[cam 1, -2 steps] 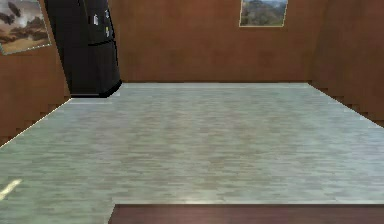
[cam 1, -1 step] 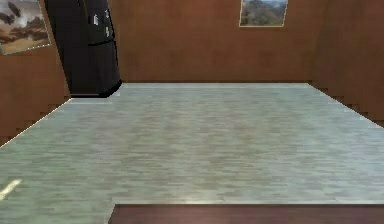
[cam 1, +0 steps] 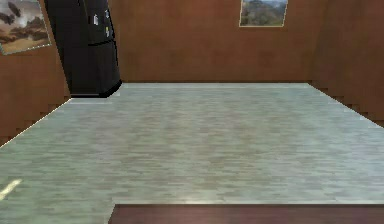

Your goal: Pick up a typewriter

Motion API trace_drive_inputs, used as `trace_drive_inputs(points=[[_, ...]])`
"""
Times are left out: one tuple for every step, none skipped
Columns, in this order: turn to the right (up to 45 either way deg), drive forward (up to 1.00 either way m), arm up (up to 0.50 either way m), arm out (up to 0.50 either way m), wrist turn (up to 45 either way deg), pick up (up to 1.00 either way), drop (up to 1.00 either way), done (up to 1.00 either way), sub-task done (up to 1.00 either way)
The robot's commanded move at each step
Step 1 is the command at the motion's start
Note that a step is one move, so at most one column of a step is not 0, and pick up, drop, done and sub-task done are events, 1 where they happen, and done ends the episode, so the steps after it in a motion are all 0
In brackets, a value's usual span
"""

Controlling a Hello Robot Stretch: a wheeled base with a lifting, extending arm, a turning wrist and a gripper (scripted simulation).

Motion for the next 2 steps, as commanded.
trace_drive_inputs(points=[[0.0, 0.00, 0.00, 0.36, 0.0, 0.00, 0.00, 0.00, 0.00], [0.0, 0.00, 0.00, 0.00, 45.0, 0.00, 0.00, 0.00, 0.00]])
